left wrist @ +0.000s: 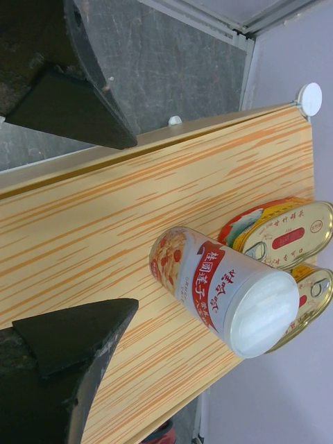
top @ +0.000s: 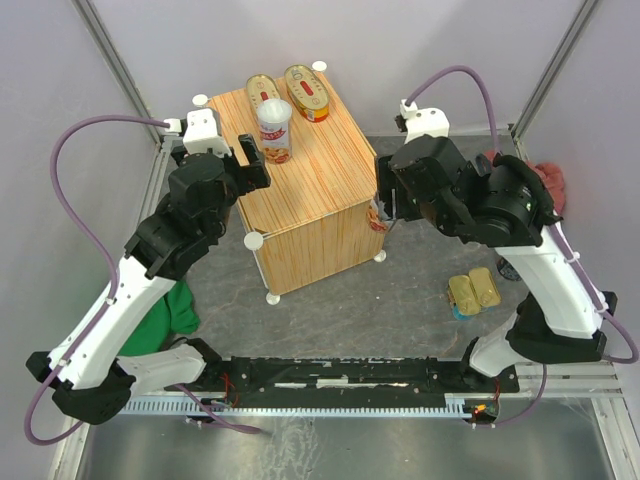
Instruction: Place and organize the canned foods onto the counter
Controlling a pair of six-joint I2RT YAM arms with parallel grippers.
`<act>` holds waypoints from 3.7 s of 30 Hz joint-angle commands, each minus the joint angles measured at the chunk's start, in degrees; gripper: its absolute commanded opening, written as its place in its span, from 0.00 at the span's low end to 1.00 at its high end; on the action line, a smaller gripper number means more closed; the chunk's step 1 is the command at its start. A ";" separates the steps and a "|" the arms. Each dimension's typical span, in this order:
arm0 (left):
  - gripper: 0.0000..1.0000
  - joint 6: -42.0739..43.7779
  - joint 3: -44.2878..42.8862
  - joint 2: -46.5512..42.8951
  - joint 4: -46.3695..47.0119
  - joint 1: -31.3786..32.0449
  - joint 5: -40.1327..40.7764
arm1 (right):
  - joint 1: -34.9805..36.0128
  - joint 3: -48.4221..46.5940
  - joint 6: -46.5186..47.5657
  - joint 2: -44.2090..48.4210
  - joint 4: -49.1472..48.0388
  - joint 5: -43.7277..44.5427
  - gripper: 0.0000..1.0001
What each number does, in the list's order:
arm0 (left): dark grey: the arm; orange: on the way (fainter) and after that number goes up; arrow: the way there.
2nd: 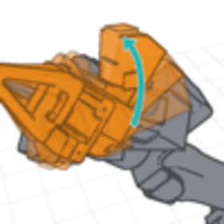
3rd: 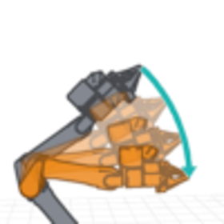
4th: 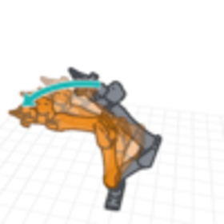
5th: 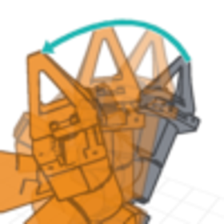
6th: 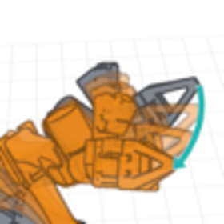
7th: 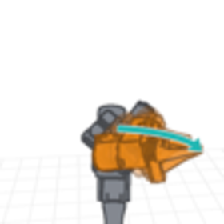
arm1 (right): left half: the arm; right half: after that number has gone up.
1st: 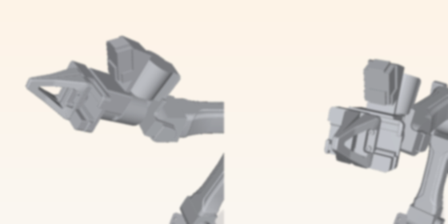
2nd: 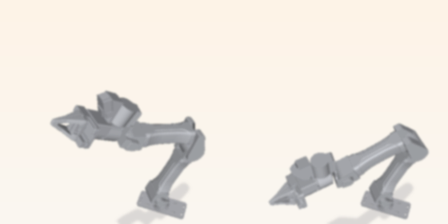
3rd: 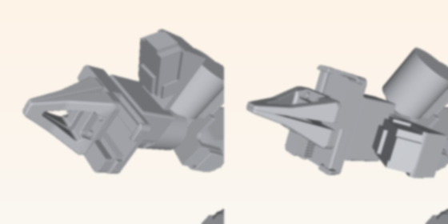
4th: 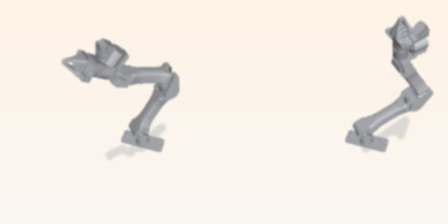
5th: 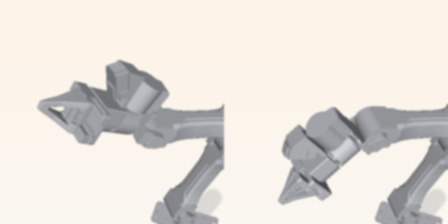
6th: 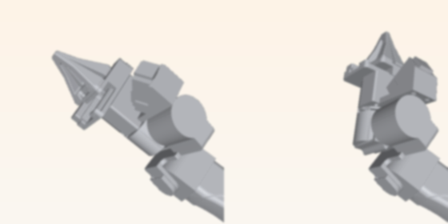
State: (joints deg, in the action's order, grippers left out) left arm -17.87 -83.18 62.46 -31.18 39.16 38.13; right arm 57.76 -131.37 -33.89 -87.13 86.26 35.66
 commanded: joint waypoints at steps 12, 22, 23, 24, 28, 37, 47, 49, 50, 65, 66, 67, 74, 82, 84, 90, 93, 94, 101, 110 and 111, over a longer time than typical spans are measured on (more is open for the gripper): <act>0.94 2.92 -0.99 -0.67 -0.86 0.30 1.72 | 0.69 -16.90 11.30 -11.50 -16.25 3.19 0.01; 0.94 2.32 -0.56 -1.63 -2.04 0.31 1.31 | -3.09 -18.86 15.53 -16.29 -25.77 2.05 0.01; 0.94 2.31 -0.50 -1.73 -2.09 0.31 1.21 | -3.68 -18.91 15.82 -16.70 -26.49 1.75 0.01; 0.94 2.32 -0.42 -1.88 -2.17 0.31 1.16 | -4.37 -18.92 16.01 -17.22 -27.16 1.21 0.01; 0.94 2.45 0.17 -2.33 -2.15 0.30 1.11 | -6.54 -18.99 16.65 -18.77 -30.21 -1.34 0.01; 0.94 1.70 2.12 -3.20 -1.92 0.31 0.03 | -8.83 -21.24 19.32 -23.49 -34.48 -3.46 0.01; 0.94 2.40 5.10 -4.22 1.18 0.31 -0.69 | -10.87 -23.00 22.45 -26.69 -36.93 -3.98 0.01; 0.94 2.27 5.48 -4.19 1.69 0.31 -0.99 | -11.12 -22.97 22.70 -27.23 -37.22 -4.26 0.01; 0.94 2.09 5.77 -4.26 1.95 0.31 -1.26 | -11.23 -22.87 22.79 -27.44 -37.36 -4.44 0.01; 0.94 1.94 7.37 -3.97 2.99 0.28 -1.37 | -12.71 -23.27 22.38 -30.74 -41.27 -8.56 0.04; 0.94 1.96 7.41 -3.88 3.06 0.30 -1.29 | -12.75 -23.38 22.36 -30.99 -41.38 -8.71 0.04; 0.94 2.00 7.44 -3.84 3.08 0.31 -1.30 | -12.82 -23.48 22.37 -31.07 -41.55 -8.76 0.04; 0.94 2.14 7.68 -3.66 3.56 0.33 -1.26 | -13.36 -23.31 22.63 -31.92 -42.63 -9.88 0.06; 0.94 1.96 8.20 -3.66 3.59 0.28 -1.40 | -13.89 -23.28 22.55 -32.91 -43.35 -11.23 0.09; 0.94 2.00 8.27 -3.70 3.58 0.31 -1.20 | -13.91 -23.39 22.62 -33.21 -43.64 -11.38 0.09; 0.94 2.05 8.30 -3.66 3.42 0.30 -1.00 | -14.24 -22.87 22.49 -33.12 -43.46 -11.89 0.16; 0.94 1.96 8.30 -3.57 3.42 0.31 -1.00 | -14.42 -21.93 22.30 -32.57 -43.54 -12.45 0.28; 0.94 1.88 8.25 -3.49 3.41 0.31 -1.06 | -14.43 -21.63 22.22 -32.31 -43.52 -12.51 0.33; 0.94 1.31 8.36 -3.48 3.41 0.31 -1.60 | -14.60 -19.82 21.85 -30.87 -43.57 -12.44 0.66; 0.94 0.91 8.35 -3.81 3.16 0.31 -1.50 | -14.58 -18.72 21.17 -29.88 -42.97 -12.27 0.85; 0.94 0.83 8.31 -3.83 3.11 0.31 -1.56 | -14.60 -18.61 21.08 -29.79 -43.01 -12.21 0.87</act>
State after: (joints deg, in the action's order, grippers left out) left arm -17.87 -74.61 59.11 -29.91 39.16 36.93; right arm 43.44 -150.21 -12.08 -120.57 46.70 23.49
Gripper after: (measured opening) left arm 0.939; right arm 0.811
